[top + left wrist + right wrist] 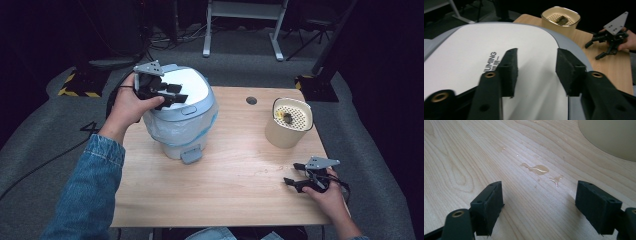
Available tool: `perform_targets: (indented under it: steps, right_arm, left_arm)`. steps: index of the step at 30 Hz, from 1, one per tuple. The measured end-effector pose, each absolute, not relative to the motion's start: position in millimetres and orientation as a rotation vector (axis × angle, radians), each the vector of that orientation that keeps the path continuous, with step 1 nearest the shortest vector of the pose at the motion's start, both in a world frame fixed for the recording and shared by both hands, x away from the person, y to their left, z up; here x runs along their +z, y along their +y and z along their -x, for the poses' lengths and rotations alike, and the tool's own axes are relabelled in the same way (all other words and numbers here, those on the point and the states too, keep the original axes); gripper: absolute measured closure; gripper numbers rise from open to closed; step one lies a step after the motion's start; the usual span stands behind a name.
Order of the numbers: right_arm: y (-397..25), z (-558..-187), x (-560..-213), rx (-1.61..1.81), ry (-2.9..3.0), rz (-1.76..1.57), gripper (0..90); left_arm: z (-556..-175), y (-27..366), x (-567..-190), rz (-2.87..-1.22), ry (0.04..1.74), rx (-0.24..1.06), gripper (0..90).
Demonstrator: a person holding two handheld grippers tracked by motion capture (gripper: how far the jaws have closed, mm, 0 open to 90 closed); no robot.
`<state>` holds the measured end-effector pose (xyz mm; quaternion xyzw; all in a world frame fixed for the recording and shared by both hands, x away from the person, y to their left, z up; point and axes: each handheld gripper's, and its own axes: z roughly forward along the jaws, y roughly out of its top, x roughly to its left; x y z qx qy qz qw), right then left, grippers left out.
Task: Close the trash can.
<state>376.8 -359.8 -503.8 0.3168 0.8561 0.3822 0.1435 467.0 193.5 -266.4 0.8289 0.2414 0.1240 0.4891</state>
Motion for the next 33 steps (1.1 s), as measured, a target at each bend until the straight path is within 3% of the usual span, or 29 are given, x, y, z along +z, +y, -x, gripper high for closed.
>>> perform_targets:
  steps: [14,24,33]
  right_arm:
    - [-360.1,-377.0,-503.7,1.104,2.472,-0.912,22.3]
    - [-362.0,-378.2,-503.8,1.113,2.486,-0.885,22.3]
    - [-362.2,-377.0,-503.8,1.112,2.487,-0.885,22.3]
  left_arm:
    - [-392.9,213.8,-249.9,-1.979,0.512,0.325,40.4]
    - [-343.7,225.2,-271.5,-1.987,0.505,0.313,37.0]
    - [-328.3,236.4,-298.8,-2.007,0.518,0.329,35.0]
